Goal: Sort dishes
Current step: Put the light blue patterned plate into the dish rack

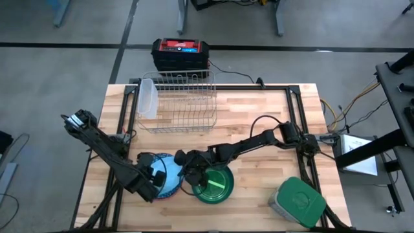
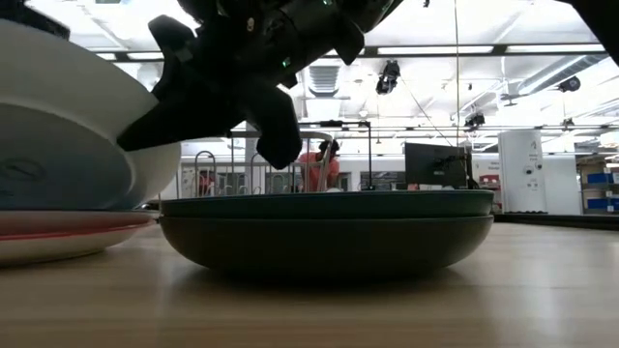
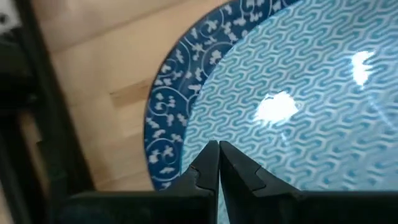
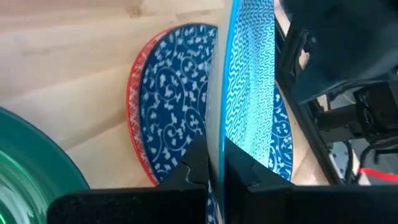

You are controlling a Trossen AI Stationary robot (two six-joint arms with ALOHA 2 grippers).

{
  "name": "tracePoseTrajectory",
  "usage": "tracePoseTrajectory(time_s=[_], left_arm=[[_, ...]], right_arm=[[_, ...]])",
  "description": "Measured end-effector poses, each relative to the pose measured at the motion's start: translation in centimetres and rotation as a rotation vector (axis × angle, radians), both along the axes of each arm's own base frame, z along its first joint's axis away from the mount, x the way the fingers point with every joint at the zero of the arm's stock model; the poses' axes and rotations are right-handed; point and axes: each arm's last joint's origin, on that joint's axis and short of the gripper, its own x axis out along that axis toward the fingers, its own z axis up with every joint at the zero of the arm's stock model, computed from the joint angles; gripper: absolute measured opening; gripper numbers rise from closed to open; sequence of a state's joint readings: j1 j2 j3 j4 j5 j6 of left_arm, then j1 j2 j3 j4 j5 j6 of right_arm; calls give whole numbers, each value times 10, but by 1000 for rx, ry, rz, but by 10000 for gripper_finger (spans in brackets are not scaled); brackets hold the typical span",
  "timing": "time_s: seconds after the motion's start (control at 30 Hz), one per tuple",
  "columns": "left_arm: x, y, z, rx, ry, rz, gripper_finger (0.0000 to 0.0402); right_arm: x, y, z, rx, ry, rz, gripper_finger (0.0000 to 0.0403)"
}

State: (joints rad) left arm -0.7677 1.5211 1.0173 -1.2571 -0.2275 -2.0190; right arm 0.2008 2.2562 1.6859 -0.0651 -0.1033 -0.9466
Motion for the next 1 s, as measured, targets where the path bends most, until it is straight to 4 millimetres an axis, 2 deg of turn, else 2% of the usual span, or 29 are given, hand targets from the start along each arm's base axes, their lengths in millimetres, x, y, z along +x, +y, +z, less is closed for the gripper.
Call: tracePoseTrajectory(time_s=[0.1,0.23,0.33,0.53,0.77,0.87,1.0], left_arm=[[1,0,19,67,-19,-18,0],[6,-5,53,176,-141,-127,0],[11,-11,81,186,-208,-216,0],[14,-12,125,187,-325,-247,0],[7,-4,142,191,-394,-273,0],[1,3,144,201,-411,-277,0],[-7,15,150,254,-446,-326,0]], right_arm=[[-1,1,0,-50,-9,-3,1],[-2,4,1,-128,-23,-9,0],[-3,6,1,-217,-39,-18,0],[-4,6,8,-322,-64,-46,0],[-20,16,38,-366,-77,-26,0],[-34,18,42,-402,-70,-12,0],[-58,10,54,-405,-73,-35,0]])
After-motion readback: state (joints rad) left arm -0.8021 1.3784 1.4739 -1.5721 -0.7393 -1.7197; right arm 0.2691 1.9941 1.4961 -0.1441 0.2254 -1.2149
